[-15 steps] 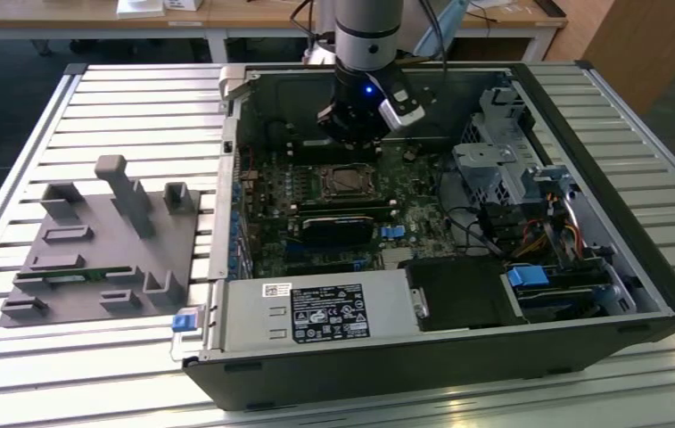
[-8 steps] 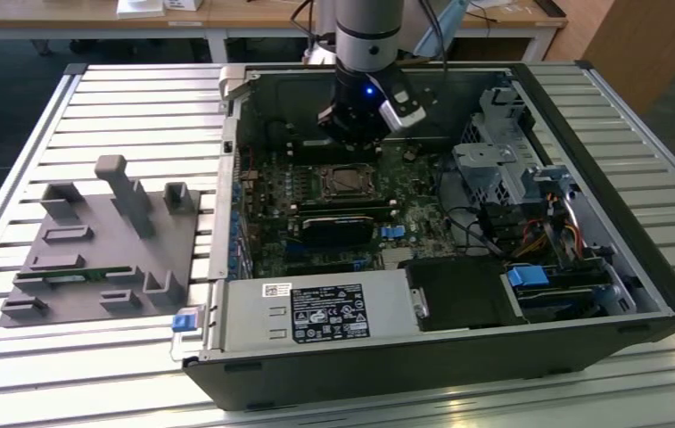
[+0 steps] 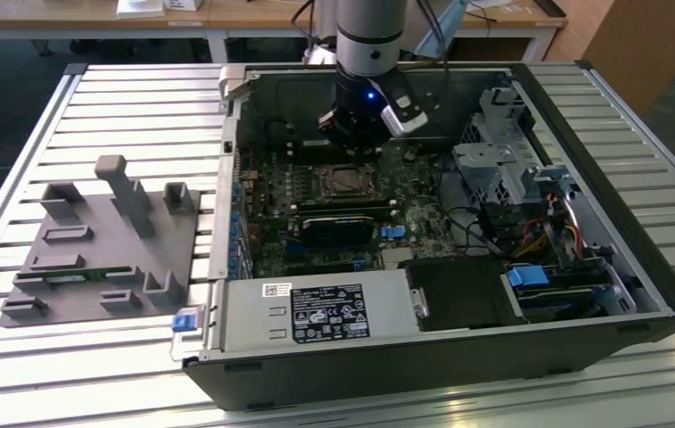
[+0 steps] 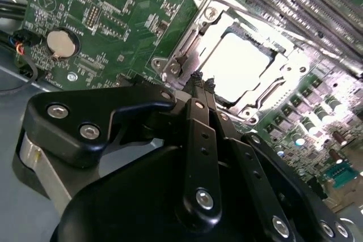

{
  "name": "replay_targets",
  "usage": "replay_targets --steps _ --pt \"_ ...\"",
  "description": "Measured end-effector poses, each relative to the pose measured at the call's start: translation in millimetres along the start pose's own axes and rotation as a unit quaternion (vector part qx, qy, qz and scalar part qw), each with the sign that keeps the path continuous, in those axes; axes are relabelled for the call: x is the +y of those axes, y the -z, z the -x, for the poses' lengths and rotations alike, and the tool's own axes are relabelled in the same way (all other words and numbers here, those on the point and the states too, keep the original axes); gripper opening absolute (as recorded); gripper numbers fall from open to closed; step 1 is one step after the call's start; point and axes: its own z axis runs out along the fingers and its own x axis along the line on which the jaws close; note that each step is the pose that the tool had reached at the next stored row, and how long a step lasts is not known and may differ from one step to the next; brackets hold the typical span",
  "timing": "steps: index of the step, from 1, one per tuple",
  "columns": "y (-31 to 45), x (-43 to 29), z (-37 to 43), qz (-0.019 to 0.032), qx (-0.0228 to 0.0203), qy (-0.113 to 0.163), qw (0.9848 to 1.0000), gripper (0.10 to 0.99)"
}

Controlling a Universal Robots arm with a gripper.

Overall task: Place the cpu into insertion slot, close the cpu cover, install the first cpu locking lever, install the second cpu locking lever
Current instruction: 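Install the second cpu locking lever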

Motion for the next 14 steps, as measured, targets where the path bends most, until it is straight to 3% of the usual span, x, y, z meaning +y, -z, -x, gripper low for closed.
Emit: replay_targets --steps 8,14 --pt "0.4 -19.7 -0.4 0.0001 0.0000 0.000 1.0000 0.106" --pt "6.8 -21.9 0.1 0.0009 0.0027 0.000 1.0000 0.106"
